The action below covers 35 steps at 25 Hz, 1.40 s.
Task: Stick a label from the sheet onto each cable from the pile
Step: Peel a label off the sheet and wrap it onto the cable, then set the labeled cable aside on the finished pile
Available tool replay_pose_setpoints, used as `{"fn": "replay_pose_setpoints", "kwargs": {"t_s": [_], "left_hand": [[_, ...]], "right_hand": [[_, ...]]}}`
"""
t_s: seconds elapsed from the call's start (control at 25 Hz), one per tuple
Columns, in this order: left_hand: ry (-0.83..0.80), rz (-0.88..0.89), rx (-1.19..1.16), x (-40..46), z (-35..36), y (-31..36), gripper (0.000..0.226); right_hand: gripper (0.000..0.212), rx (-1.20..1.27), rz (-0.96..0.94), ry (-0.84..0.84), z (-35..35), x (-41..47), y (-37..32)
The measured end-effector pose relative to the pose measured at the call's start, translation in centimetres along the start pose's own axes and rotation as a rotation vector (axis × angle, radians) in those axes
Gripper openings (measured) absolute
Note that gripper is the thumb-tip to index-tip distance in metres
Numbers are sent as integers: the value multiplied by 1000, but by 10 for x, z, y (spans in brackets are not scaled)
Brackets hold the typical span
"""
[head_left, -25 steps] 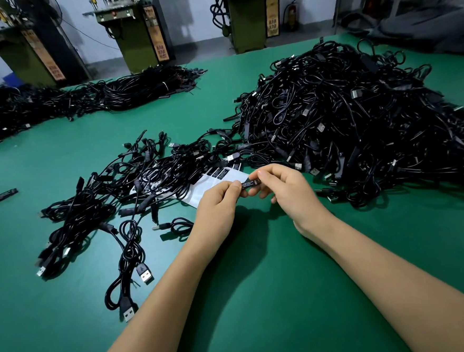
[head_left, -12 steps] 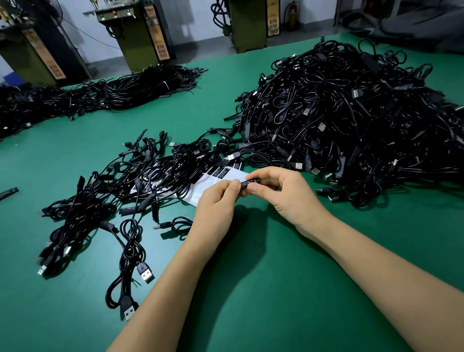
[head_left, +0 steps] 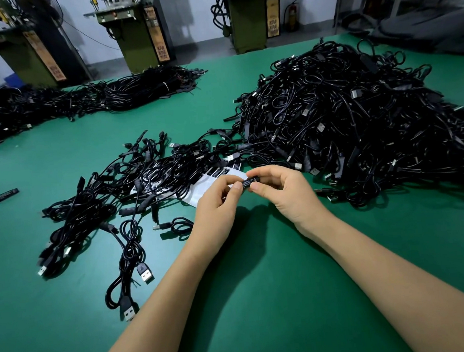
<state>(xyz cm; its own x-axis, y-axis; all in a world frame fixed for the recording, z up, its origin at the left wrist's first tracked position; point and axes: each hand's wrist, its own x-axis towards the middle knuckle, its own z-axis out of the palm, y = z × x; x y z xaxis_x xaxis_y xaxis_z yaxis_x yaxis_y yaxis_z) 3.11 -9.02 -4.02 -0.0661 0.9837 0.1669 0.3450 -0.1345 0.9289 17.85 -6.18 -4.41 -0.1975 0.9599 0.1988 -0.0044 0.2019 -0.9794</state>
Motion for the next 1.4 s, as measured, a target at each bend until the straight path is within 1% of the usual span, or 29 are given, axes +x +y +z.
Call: {"fn": "replay_pose_setpoints", "kwargs": {"t_s": [0.16,0.32,0.44,0.52,0.56,0.64,0.72,0.8,0.84,0.88,0.92,0.96,1.0,1.08,1.16,1.24,1.36,1.4], "left_hand": [[9,74,41,-1,-2,-2,20],[9,67,130,-1,-5,-3,13],[131,68,203,1,-19,0,8],[280,66,274,3,-36,6,11],[385,67,326,5,-49,10,15],[656,111,452,6,-79,21,18],[915,152,508,4,-113,34,23],[1127,161,539,2,-139,48,25],[1200,171,632,2,-153,49,23],[1208,166,731,2,-165,49,23],[1136,143,812,5,-178,43,26],[1018,79,882,10,-186,35,28],[902,-28,971,15,-191,27,29],[757,-240,1180,21,-185,5,28],[610,-359,1227,17,-165,-15,21],[502,-394,1211,10,-148,-30,22],[527,-340,1294,10,-137,-32,38],[550,-297,1319,14,-133,-29,38]], "right_hand": [[22,-15,5,48,1,1,2],[19,-60,20,41,2,2,5],[21,-108,71,116,2,3,8],[24,-71,108,184,1,5,9],[25,-56,121,209,0,5,8],[24,-49,141,234,0,6,8],[24,-64,149,231,0,5,7],[25,-71,147,233,1,5,7],[25,-74,147,235,1,6,6],[25,-77,148,237,1,6,6],[25,-78,150,239,1,6,5],[25,-78,153,240,0,6,5],[24,-80,157,240,0,5,5],[23,-87,164,237,0,4,4],[23,-89,170,234,1,3,3],[24,-94,169,231,2,3,3],[24,-106,168,234,2,4,3],[24,-107,169,233,1,4,3]]}}
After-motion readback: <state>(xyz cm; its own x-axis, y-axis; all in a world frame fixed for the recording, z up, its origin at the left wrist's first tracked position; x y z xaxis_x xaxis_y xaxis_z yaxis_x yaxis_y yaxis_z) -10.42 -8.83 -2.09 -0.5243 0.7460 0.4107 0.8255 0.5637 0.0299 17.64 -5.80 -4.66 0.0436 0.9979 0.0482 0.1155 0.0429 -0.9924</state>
